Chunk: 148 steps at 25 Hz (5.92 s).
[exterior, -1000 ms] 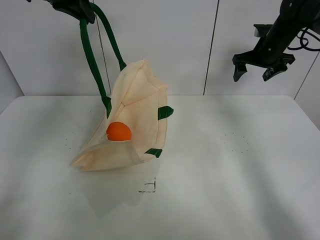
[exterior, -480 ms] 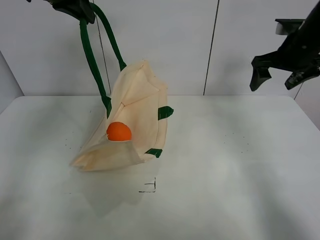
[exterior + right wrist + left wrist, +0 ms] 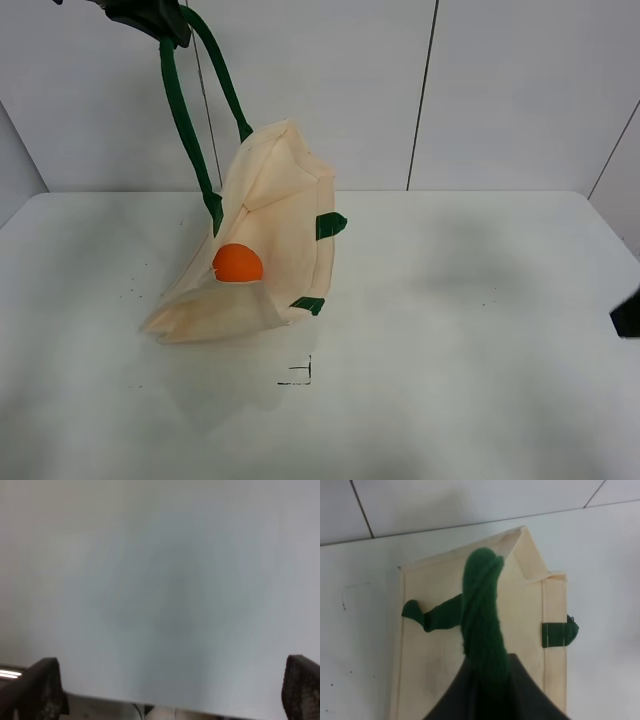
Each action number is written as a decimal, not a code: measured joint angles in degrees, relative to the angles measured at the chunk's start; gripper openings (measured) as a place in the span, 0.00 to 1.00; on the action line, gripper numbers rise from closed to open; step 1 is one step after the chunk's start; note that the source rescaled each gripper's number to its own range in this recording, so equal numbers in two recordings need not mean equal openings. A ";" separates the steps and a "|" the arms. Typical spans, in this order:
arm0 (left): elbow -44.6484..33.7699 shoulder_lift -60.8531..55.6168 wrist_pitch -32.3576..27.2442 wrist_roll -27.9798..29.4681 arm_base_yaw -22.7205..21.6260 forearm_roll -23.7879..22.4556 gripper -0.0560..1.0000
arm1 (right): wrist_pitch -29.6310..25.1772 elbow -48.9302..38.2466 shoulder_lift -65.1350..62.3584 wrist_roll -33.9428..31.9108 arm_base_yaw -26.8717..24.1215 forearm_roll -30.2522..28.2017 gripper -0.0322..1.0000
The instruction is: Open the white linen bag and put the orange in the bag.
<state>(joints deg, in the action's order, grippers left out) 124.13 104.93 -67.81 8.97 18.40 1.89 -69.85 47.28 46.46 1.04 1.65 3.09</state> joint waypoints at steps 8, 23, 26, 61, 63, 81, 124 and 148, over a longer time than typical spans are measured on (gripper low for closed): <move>0.00 0.00 0.00 0.00 0.00 0.00 0.05 | 10.01 -16.70 -28.28 0.44 0.00 -0.65 1.00; -24.57 0.45 12.91 0.00 0.00 0.86 0.05 | 10.81 -19.13 -46.72 -0.31 0.00 -2.45 1.00; -30.34 3.09 17.98 0.00 0.00 3.68 0.05 | 10.81 -19.13 -46.72 -0.31 0.00 -2.46 1.00; -33.04 12.78 12.45 -0.07 -16.15 -6.29 0.87 | 10.81 -19.13 -46.72 -0.41 0.00 -2.36 1.00; -33.04 12.78 7.47 -1.63 -16.15 -3.77 0.87 | 10.81 -19.13 -46.72 -0.41 0.00 -2.36 1.00; -51.62 -20.95 0.22 -4.62 -15.16 -0.01 0.87 | 10.81 -19.13 -46.72 -0.46 0.00 -2.36 1.00; -95.64 -94.71 7.58 -10.00 -17.42 -2.53 0.87 | 10.81 -19.13 -46.72 -0.46 0.00 -2.36 1.00; -95.64 -105.07 7.40 -10.00 -15.78 -1.09 0.87 | 10.81 -19.13 -46.72 -0.46 0.00 -2.29 1.00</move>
<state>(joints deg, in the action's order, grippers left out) 28.49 -0.14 -60.41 -1.03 2.62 0.80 -59.04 28.15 -0.25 0.58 1.65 0.80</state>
